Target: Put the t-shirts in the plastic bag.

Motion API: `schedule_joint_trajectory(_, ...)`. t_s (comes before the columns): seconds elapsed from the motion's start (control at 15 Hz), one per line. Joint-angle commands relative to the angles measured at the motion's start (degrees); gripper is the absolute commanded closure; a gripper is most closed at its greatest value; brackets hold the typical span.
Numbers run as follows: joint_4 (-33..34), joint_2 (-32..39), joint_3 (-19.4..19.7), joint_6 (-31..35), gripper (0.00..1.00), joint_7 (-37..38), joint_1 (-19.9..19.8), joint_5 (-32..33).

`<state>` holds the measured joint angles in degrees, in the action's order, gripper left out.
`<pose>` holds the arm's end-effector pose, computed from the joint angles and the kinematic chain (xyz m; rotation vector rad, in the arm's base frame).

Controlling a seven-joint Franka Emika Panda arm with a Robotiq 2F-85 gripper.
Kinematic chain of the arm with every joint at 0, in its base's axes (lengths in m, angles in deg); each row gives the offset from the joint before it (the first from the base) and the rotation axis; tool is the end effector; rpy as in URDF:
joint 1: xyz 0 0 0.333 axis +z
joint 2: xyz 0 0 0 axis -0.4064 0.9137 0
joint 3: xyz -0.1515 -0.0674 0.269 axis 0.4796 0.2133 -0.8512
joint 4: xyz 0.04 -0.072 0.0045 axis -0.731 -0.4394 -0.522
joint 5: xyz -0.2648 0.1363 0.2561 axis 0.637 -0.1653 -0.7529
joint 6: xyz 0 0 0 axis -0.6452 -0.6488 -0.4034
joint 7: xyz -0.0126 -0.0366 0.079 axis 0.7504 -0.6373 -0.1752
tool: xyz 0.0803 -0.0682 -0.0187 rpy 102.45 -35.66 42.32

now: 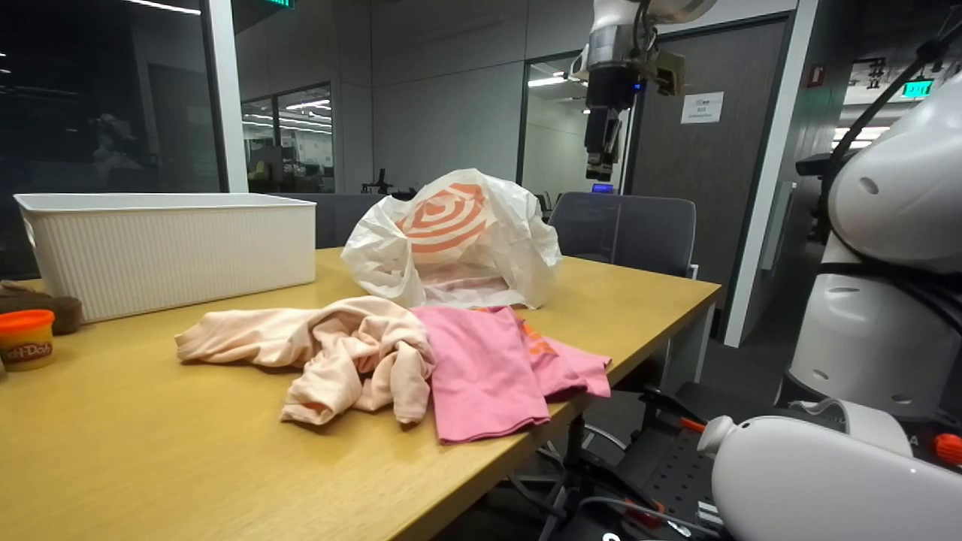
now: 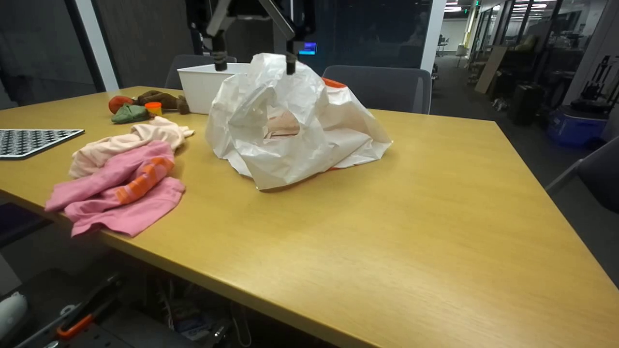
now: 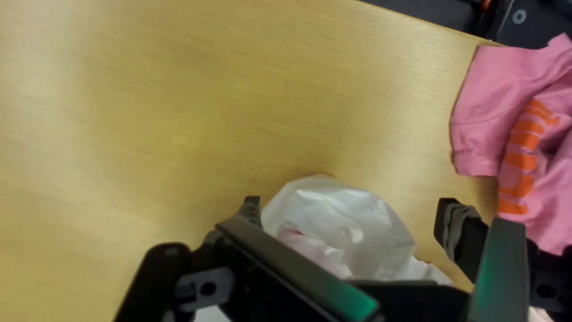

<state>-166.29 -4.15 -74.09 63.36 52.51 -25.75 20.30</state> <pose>0.3565 -0.0868 0.5016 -3.1061 -0.4677 -0.0354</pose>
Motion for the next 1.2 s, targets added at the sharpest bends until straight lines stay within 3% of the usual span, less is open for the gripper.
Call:
schedule_joint_trajectory(0.0,-3.2,-6.1,-3.6,3.2,0.00,-0.7,6.2,-4.3)
schedule_joint_trajectory(0.33,-8.3,-5.8,-8.6,12.2,0.00,-2.9,16.3,-8.9)
schedule_joint_trajectory(0.6,-13.6,-3.8,-8.3,21.2,0.00,-6.0,21.8,-10.9)
schedule_joint_trajectory(0.8,-16.2,-1.2,-8.0,25.5,0.00,-7.6,24.2,-12.0)
schedule_joint_trajectory(1.0,-15.0,2.4,-7.0,24.1,0.00,-10.8,26.2,-13.7)
schedule_joint_trajectory(1.13,-15.8,1.4,-8.7,23.7,0.00,-9.1,24.5,-12.4)
